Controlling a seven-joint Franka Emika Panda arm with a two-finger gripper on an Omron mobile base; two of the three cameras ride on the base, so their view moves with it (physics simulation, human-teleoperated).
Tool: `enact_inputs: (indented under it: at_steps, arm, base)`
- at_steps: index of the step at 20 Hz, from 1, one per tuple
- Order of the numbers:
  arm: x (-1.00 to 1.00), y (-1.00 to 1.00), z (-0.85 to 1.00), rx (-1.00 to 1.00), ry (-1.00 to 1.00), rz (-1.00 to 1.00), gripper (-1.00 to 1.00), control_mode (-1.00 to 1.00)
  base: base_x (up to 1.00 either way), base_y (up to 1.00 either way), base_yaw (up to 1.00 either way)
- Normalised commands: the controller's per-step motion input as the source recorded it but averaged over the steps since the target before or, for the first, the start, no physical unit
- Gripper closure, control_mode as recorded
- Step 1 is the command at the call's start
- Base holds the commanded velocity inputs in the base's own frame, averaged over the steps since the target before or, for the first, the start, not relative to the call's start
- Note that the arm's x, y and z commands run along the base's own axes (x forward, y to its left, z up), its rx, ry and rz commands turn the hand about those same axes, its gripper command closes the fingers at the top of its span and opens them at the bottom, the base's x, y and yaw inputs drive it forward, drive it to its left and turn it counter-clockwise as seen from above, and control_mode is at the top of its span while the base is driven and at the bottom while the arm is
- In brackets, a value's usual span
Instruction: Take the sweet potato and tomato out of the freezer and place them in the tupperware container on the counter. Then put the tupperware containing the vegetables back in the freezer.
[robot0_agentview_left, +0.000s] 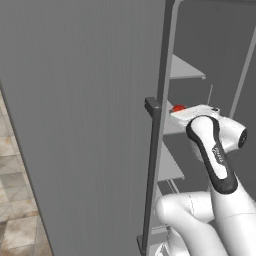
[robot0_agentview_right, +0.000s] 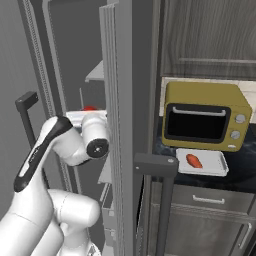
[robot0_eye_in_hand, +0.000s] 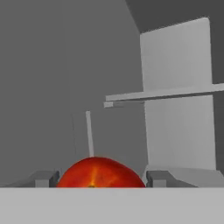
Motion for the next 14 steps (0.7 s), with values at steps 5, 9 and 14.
enact_inputs:
  at_steps: [5, 9, 14]
  arm:
    - [-0.81, 0.00, 0.67, 0.00, 0.00, -0.03, 1.00, -1.00]
    - [-0.81, 0.00, 0.59, 0.01, 0.07, -0.03, 1.00, -1.00]
    - [-0.74, 0.00, 0.57, 0.07, 0.18, -0.06, 1.00, -1.00]
  base:
    - [0.00, 0.00, 0.00]
    - [0.00, 0.00, 0.00]
    - [0.00, 0.00, 0.00]
